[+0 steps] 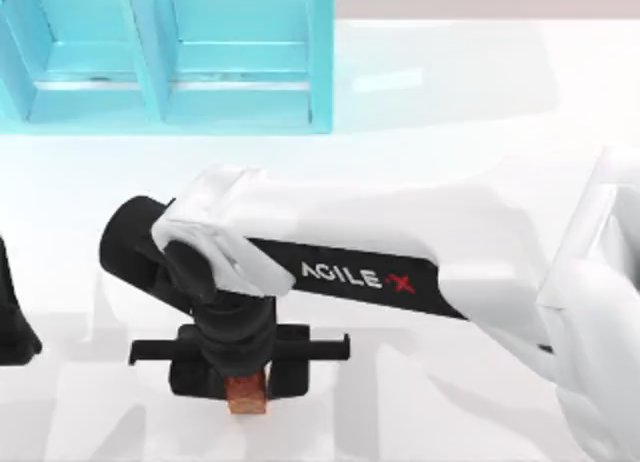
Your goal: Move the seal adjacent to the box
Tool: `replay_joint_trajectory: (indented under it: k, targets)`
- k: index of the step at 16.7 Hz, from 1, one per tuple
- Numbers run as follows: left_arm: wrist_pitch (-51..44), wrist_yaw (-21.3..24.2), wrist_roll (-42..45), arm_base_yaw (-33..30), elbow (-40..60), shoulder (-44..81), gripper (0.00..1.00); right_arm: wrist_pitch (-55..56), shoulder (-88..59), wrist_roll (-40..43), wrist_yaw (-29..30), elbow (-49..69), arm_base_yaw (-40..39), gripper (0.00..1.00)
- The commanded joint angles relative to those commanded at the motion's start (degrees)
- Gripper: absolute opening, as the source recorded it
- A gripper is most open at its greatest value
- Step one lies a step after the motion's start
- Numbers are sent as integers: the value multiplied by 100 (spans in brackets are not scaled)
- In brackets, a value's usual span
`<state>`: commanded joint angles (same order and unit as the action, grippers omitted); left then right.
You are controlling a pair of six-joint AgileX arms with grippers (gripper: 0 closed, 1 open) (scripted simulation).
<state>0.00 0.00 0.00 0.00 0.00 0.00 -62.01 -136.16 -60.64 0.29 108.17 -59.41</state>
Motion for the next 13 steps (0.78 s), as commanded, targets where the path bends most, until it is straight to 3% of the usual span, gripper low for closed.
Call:
replay_joint_trajectory:
  k: [2, 13]
  targets:
    - [0, 0, 0, 0, 0, 0, 100, 0, 0, 0, 0, 0, 0, 0]
    - [0, 0, 0, 0, 0, 0, 100, -226, 71, -7, 1, 218, 11, 0]
